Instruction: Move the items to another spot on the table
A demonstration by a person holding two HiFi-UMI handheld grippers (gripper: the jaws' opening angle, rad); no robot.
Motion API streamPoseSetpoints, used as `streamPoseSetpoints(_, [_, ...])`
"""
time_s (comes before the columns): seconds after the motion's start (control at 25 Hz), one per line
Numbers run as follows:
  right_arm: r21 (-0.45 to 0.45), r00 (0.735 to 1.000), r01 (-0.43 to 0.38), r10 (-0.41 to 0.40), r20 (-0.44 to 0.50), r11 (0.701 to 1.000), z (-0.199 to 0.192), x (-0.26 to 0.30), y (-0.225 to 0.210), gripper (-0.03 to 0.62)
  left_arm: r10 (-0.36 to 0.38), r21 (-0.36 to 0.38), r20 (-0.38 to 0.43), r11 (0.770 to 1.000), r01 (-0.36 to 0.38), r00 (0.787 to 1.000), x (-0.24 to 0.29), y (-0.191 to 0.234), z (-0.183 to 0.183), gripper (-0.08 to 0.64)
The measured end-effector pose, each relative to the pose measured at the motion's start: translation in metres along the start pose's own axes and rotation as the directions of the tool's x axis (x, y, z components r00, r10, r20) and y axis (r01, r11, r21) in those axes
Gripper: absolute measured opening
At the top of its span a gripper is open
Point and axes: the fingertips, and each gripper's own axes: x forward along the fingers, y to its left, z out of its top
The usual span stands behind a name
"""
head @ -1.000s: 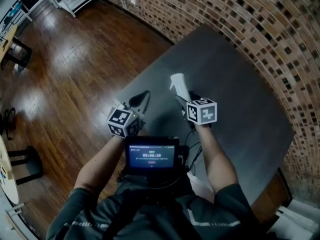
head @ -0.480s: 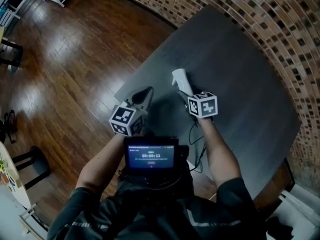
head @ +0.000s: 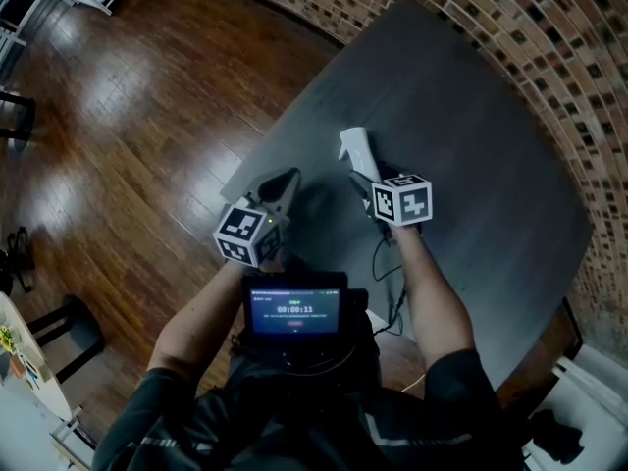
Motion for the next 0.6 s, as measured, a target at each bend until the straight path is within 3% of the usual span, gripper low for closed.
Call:
streamPoseSetpoints(0.28, [0.029, 0.999, 0.018, -0.016, -0.039, 0.999, -0.010, 0.005, -0.003, 0.305, 0.014, -0.017, 0.045, 1.000, -0.013, 0.999, -0.002, 0.006, 0.014, -0.006])
streamPoseSetpoints(0.36, [0.031, 0.999, 0.039, -0.038, -0.025, 0.999, -0.010, 0.002, -0.004, 0.350, 0.002, -0.011, 0.052, 1.000, -0.002, 0.999, -0.006, 0.005, 0.020, -0.006])
streamPoseSetpoints(0.6, [0.025, 0.996, 0.076, -0.077, 0.049, 0.997, 0.005, -0.028, 0.007, 0.351, -0.010, 0.004, 0.090, 1.000, 0.010, 0.996, -0.026, 0.007, 0.040, -0.006])
